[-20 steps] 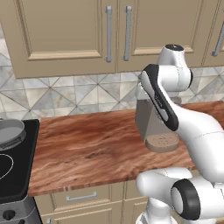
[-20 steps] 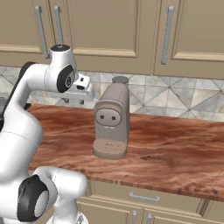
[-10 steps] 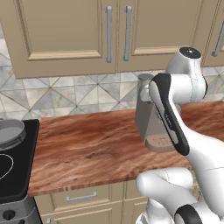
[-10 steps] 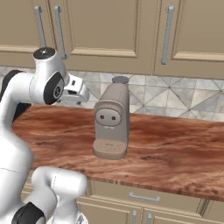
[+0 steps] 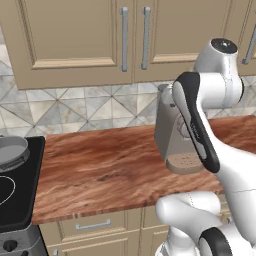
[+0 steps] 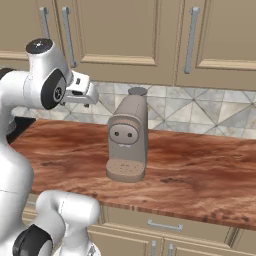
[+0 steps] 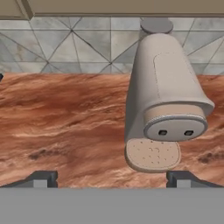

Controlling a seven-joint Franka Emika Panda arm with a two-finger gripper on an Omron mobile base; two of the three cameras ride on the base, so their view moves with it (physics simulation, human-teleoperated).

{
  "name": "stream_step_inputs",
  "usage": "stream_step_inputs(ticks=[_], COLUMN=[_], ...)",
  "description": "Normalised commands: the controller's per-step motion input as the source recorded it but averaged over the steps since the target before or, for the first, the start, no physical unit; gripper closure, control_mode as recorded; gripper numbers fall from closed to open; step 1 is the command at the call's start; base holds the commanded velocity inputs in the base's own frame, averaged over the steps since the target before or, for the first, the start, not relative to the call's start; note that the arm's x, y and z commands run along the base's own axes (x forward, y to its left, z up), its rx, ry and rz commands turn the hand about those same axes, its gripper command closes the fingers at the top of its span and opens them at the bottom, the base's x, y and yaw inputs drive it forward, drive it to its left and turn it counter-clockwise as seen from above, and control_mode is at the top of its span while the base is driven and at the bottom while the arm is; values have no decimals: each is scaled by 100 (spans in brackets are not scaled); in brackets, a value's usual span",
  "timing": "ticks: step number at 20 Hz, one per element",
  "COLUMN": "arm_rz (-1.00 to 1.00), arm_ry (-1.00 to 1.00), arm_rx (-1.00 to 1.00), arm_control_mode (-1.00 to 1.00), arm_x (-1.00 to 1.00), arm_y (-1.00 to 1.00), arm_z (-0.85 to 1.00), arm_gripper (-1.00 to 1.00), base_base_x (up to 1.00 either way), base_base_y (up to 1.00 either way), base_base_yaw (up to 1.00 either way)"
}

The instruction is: Open the cabinet and move the ladle to the pot. Then close the cabinet.

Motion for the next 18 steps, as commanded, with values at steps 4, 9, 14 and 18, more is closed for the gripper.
stream_step_inputs(ticks=[4, 9, 14, 18], arm_rz=[0, 1, 0, 0], arm_ry=[1, 0, -6, -8], arm_rx=[-1, -3, 0, 0], arm_control_mode=[-100, -100, -100, -100], arm_x=[4, 0, 0, 1], arm_y=[6, 2, 2, 6], arm_z=[46, 48, 27, 16], arm_gripper=[-100, -100, -100, -100], base_base_x=[0, 0, 0, 0], base_base_y=[0, 0, 0, 0], base_base_yaw=[0, 0, 0, 0])
